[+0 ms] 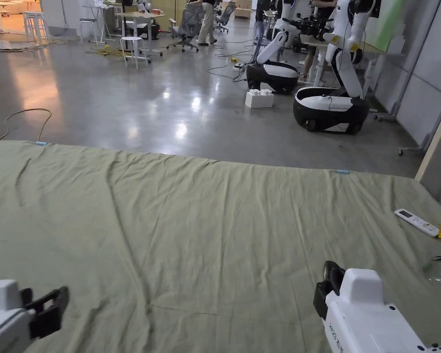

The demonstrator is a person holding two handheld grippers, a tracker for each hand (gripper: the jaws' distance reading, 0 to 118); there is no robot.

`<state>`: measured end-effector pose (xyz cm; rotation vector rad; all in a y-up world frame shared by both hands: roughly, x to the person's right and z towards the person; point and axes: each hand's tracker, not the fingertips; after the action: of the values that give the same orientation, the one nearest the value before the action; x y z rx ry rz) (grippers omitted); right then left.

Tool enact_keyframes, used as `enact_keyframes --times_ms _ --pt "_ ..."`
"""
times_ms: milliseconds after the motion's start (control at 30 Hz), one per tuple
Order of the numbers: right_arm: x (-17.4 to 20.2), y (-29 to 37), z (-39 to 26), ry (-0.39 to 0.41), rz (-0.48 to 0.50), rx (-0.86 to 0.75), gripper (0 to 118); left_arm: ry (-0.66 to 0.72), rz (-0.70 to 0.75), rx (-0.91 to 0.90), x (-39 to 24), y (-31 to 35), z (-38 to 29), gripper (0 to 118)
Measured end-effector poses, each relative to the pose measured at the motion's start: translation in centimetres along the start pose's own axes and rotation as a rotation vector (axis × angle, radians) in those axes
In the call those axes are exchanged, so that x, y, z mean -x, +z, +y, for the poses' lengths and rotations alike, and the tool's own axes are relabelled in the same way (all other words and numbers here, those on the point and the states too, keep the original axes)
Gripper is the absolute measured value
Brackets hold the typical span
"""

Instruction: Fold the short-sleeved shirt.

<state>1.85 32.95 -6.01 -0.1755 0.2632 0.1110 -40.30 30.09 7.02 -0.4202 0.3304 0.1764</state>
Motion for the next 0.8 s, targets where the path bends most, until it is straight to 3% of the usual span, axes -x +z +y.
enact_keyframes --times_ms 100,300,400,567,800 --pt "0.6 0.3 -0.1 0.000 0.003 0.002 0 -0.071 -0.012 -0.101 -6.0 0.2 1.5 58" --pt "1.6 0.6 -0.5 0.008 0.025 -0.005 0 -0.170 0.006 -0.193 -9.8 -1.2 2.7 57" --pt "1.7 0.8 -0.3 -0.014 0.018 -0.013 0 -0.132 -0.045 -0.222 -10.7 -0.7 2.3 42" --pt "1.5 0.8 -0.1 -0.022 0.005 -0.029 0 -0.150 0.001 -0.264 -11.5 0.1 1.8 17" --pt "0.9 0.8 0.1 -0.059 -0.019 -0.054 0 -0.187 0.034 -0.295 -12.3 0.7 2.4 10"
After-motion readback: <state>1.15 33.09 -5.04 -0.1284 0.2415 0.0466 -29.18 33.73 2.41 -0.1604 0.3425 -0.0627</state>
